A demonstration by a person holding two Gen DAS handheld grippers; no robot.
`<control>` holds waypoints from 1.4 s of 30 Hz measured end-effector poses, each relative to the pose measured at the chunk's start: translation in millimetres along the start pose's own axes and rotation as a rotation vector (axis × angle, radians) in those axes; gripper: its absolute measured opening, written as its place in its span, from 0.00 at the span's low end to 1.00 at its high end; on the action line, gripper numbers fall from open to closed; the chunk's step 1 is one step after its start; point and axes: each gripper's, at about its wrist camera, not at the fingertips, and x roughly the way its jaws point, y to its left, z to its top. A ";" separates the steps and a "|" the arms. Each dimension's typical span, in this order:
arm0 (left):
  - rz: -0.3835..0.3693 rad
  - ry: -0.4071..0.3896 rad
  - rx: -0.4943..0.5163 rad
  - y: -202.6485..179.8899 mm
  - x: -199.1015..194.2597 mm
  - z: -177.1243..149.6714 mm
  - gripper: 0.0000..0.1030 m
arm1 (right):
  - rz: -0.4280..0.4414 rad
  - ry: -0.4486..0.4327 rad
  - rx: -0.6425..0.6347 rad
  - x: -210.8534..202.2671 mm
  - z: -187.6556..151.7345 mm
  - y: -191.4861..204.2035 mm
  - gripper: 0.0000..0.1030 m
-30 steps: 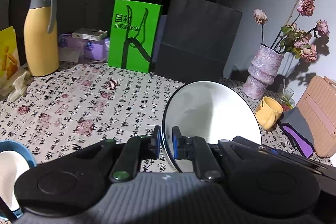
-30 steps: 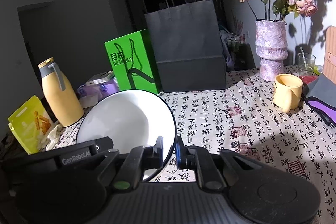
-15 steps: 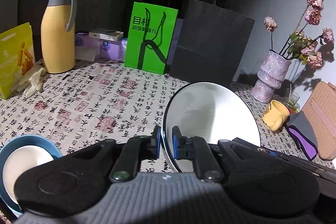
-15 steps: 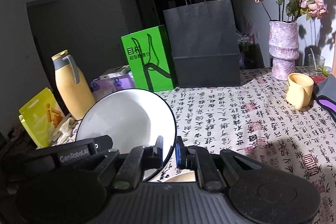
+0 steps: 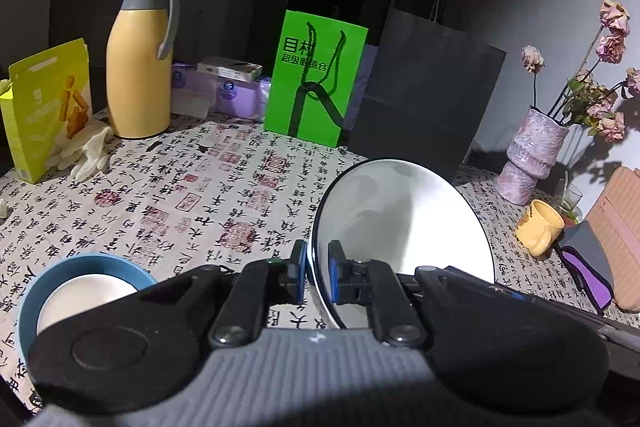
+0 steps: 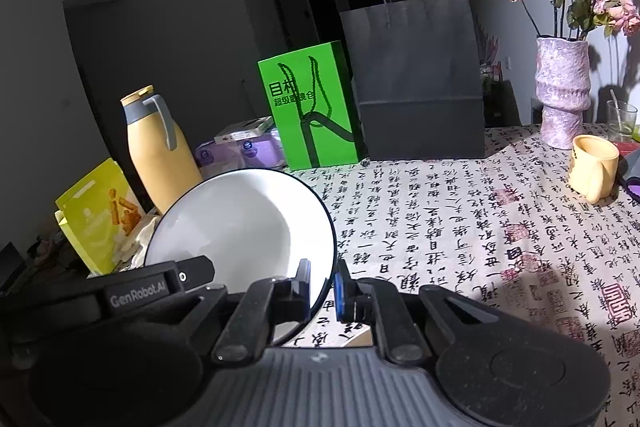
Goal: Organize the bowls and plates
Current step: 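Carry the held white bowl with both grippers toward the blue bowl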
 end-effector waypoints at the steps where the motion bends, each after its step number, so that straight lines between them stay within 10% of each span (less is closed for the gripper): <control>1: 0.000 -0.001 -0.003 2.1 -0.2 0.3 0.11 | 0.002 0.000 -0.002 0.4 -1.1 1.8 0.11; 42: 0.075 -0.022 -0.103 98.3 -15.4 -0.3 0.11 | 0.113 0.048 -0.058 34.4 -19.7 77.1 0.11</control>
